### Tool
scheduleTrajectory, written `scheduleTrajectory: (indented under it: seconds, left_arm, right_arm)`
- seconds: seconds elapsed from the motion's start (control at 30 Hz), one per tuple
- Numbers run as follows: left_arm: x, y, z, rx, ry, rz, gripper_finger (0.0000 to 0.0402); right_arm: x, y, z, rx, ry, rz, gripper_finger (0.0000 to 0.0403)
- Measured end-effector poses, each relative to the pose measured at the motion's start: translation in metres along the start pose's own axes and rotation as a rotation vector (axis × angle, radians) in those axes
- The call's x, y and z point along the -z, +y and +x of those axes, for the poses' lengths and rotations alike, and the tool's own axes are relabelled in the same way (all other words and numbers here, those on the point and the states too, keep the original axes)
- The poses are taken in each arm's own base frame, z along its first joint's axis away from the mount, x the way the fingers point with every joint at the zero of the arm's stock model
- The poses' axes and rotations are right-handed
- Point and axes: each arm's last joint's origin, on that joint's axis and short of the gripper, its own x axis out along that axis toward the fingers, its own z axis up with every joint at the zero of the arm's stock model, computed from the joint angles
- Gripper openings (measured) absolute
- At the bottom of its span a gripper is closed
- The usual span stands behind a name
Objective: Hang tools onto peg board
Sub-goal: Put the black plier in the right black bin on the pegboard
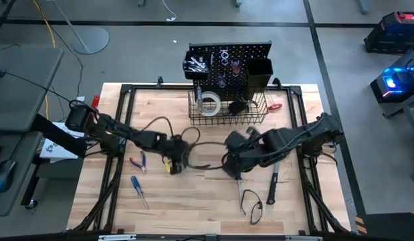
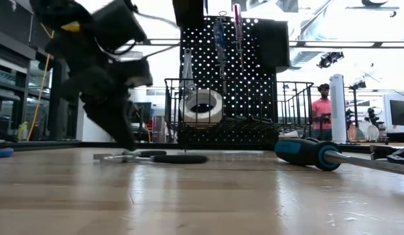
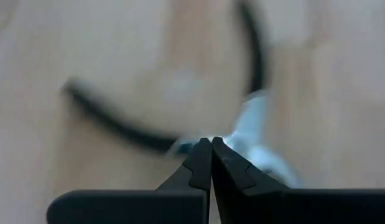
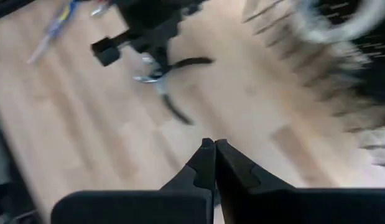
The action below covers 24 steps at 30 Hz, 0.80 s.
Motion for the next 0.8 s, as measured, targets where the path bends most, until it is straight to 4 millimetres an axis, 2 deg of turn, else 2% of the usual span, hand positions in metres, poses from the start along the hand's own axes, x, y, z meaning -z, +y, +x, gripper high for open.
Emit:
scheduleTrajectory:
  seconds: [0.1, 0.17, 0.27, 0.37, 0.47, 0.67, 0.8]
  left_arm:
    - [-0.005, -0.024, 0.006, 0.065, -0.097, 0.046, 0.0]
    - [-0.005, -0.034, 0.007, 0.079, -0.08, 0.123, 0.0]
    - [-0.001, -0.032, -0.001, 0.052, 0.006, 0.149, 0.0]
    - [0.003, -0.03, -0.019, 0.074, 0.013, 0.15, 0.0]
    - [0.005, -0.03, -0.044, 0.105, -0.067, 0.12, 0.0]
    - [0.016, -0.024, -0.095, 0.084, -0.246, -0.054, 0.0]
    - [0.022, -0.021, -0.116, 0.036, -0.339, -0.19, 0.0]
  right_arm:
    - [0.004, 0.015, 0.02, -0.138, 0.017, 0.009, 0.0]
    - [0.007, 0.024, 0.033, -0.232, 0.023, 0.03, 0.0]
    - [0.011, 0.036, 0.053, -0.348, -0.017, 0.054, 0.0001]
    - [0.015, 0.039, 0.075, -0.415, -0.042, 0.021, 0.0019]
    - [0.018, 0.035, 0.103, -0.411, -0.03, -0.068, 0.0066]
    - [0.016, 0.029, 0.163, -0.311, -0.023, -0.298, 0.0193]
    - [0.017, 0.02, 0.209, -0.298, 0.051, -0.431, 0.0239]
